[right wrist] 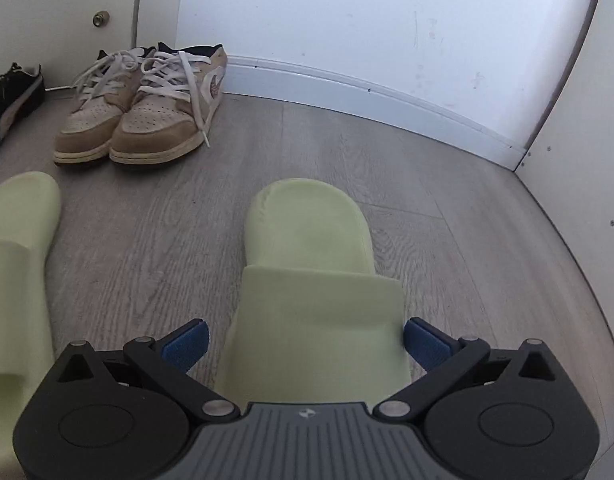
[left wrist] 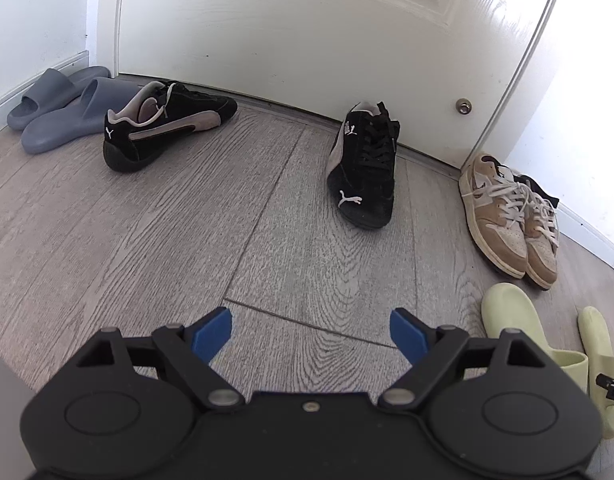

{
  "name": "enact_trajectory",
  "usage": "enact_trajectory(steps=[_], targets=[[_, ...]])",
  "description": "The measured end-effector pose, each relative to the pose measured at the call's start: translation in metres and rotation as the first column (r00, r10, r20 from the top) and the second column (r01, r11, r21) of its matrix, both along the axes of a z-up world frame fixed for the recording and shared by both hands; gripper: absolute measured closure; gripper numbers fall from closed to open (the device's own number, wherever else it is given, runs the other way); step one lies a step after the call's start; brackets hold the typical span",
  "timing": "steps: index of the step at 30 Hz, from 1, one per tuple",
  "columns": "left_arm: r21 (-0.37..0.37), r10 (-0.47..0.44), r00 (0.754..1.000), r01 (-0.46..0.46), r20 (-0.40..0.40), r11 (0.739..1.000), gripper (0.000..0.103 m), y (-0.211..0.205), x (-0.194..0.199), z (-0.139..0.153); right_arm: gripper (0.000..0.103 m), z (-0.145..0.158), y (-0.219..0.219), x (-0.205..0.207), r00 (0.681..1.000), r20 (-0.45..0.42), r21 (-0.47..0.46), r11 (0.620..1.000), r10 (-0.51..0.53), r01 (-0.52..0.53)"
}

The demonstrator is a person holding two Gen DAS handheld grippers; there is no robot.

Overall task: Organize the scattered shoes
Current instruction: 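Carry the green slide with the right tool and lower it beside the other slide, then push the two green slides together with the right tool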

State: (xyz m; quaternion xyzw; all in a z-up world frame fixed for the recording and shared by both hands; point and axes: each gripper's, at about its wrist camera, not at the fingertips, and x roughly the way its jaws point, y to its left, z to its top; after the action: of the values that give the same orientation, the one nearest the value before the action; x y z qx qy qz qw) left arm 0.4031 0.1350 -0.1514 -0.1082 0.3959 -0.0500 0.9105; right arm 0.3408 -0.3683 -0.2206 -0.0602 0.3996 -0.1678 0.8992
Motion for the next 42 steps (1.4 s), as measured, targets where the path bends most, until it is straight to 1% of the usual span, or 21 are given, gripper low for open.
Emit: enact_trajectory(steps=[3,4,7,10,12,14,17,20,22,23,24,25,26,27,28,31,33,35,38,40,42], targets=[[-0.016,0.012,1.000,-0.012,-0.001,1.000,0.016,0.003,0.001,0.000,0.001,-0.001,0.004,-0.003,0.999,0.034,0.010,0.999,-0.042,0.042],[-0.022,0.013,1.000,-0.013,-0.004,1.000,0.016,0.003,0.001,-0.001,0.004,-0.001,0.006,-0.003,0.998,0.039,0.021,0.999,-0.039,0.038],[-0.033,0.009,1.000,-0.009,-0.015,0.999,0.016,0.002,0.004,-0.004,0.011,0.005,0.023,-0.003,0.998,0.040,0.052,0.997,0.058,-0.060],[-0.026,-0.009,1.000,0.009,-0.013,1.000,0.016,-0.003,0.004,-0.004,0.011,0.009,0.042,-0.008,0.986,0.044,0.082,0.983,0.159,-0.162],[-0.024,-0.018,1.000,0.017,-0.012,1.000,0.016,-0.006,0.003,-0.004,0.011,0.008,0.061,-0.011,0.965,0.046,0.076,0.963,0.257,-0.260],[-0.022,-0.019,1.000,0.019,-0.010,1.000,0.016,-0.006,0.003,-0.003,0.011,0.006,0.072,-0.011,0.943,0.046,0.069,0.941,0.330,-0.332],[-0.022,-0.015,1.000,0.015,-0.005,1.000,0.016,-0.005,0.002,-0.002,0.011,0.006,0.080,-0.012,0.917,0.044,0.074,0.914,0.397,-0.399],[-0.034,-0.011,1.000,0.011,-0.004,0.999,0.016,-0.004,0.002,-0.001,0.011,0.011,0.077,-0.017,0.911,0.061,0.117,0.903,0.408,-0.412],[-0.033,-0.014,1.000,0.014,-0.002,0.999,0.016,-0.004,0.002,-0.001,0.012,0.015,0.069,-0.022,0.911,0.087,0.189,0.891,0.404,-0.413],[-0.029,-0.018,1.000,0.018,-0.001,0.999,0.016,-0.005,0.002,-0.001,0.012,0.019,0.064,-0.024,0.920,0.108,0.231,0.891,0.376,-0.391],[-0.026,-0.021,1.000,0.021,0.000,0.999,0.016,-0.006,0.002,-0.001,0.011,0.025,0.060,-0.027,0.934,0.143,0.255,0.900,0.327,-0.354],[-0.024,-0.023,1.000,0.023,0.000,0.999,0.016,-0.007,0.002,-0.001,0.010,0.029,0.060,-0.030,0.938,0.165,0.262,0.903,0.304,-0.339],[-0.024,-0.025,1.000,0.025,-0.001,0.999,0.016,-0.008,0.003,-0.001,0.009,0.036,0.063,-0.036,0.933,0.207,0.264,0.902,0.294,-0.343],[-0.025,-0.026,1.000,0.026,-0.002,0.999,0.016,-0.008,0.003,-0.002,0.005,0.039,0.067,-0.040,0.928,0.221,0.258,0.900,0.300,-0.352],[-0.025,-0.028,1.000,0.028,-0.003,0.999,0.016,-0.009,0.003,-0.002,0.003,0.042,0.081,-0.043,0.911,0.235,0.218,0.895,0.340,-0.390],[-0.023,-0.031,1.000,0.031,-0.005,0.999,0.016,-0.011,0.004,-0.003,0.002,0.038,0.125,-0.044,0.871,0.214,0.050,0.885,0.443,-0.463],[-0.020,-0.031,1.000,0.031,-0.006,0.999,0.016,-0.012,0.004,-0.004,0.002,0.029,0.154,-0.039,0.829,0.191,-0.020,0.846,0.526,-0.532],[-0.010,-0.028,1.000,0.028,-0.006,1.000,0.016,-0.012,0.004,-0.004,0.002,0.021,0.176,-0.033,0.798,0.173,-0.054,0.814,0.578,-0.578],[0.004,-0.005,1.000,0.005,-0.006,1.000,0.016,-0.008,0.004,-0.003,0.002,0.007,0.206,-0.017,0.814,0.102,-0.134,0.818,0.572,-0.559],[0.013,0.021,1.000,-0.021,-0.002,1.000,0.016,-0.002,0.005,-0.002,0.001,0.000,0.213,-0.011,0.834,0.078,-0.182,0.830,0.547,-0.527],[0.037,0.051,0.999,-0.052,0.006,0.998,0.016,0.004,0.006,-0.001,0.001,0.000,0.209,-0.001,0.864,0.082,-0.156,0.863,0.496,-0.480]])
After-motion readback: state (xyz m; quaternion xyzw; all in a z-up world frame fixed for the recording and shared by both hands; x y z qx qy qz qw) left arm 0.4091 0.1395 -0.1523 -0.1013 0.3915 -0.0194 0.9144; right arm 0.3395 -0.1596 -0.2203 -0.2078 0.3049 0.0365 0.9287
